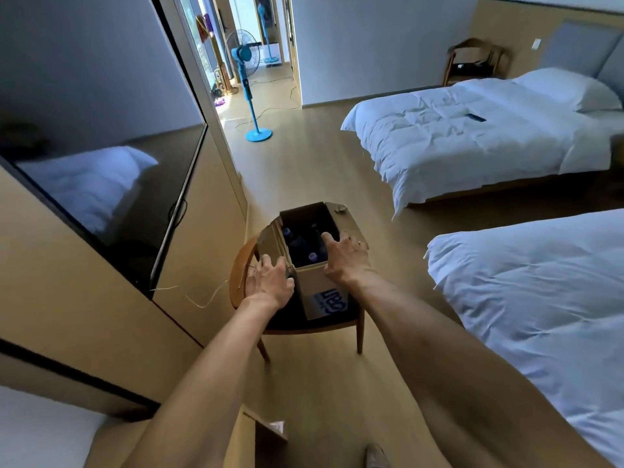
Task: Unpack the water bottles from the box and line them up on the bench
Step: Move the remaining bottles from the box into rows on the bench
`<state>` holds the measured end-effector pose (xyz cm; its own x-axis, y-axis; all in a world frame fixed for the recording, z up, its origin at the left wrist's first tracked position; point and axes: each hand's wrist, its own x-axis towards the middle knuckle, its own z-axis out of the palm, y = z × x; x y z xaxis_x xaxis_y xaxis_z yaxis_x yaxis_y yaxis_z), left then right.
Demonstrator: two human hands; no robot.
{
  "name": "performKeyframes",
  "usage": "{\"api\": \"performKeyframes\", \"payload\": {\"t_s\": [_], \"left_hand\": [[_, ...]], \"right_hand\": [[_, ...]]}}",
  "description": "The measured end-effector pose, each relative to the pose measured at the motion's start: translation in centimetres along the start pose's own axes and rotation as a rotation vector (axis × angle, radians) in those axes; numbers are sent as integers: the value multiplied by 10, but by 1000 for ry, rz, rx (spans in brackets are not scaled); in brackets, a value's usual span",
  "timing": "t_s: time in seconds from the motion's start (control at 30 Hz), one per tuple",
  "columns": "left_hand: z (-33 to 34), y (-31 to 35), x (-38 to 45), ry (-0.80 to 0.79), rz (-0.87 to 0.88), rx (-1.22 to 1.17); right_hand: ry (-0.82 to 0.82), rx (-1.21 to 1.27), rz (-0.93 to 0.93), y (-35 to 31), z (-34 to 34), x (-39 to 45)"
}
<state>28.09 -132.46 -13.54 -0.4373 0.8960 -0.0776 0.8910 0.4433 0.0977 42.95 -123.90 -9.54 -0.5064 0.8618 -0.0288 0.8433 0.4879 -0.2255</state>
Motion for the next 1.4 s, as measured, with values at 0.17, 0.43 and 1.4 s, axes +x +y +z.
{"api": "performKeyframes", "payload": {"t_s": [0.17,0.43,1.4], "left_hand": [[1,18,63,-8,9,35],[-18,29,163,12,-86,18],[68,-34,420,-204,-93,-9]], "right_hand": [[-77,14,8,26,5,69],[-47,9,-42,61,-11,189],[-686,-9,-215,24,101,445]]}}
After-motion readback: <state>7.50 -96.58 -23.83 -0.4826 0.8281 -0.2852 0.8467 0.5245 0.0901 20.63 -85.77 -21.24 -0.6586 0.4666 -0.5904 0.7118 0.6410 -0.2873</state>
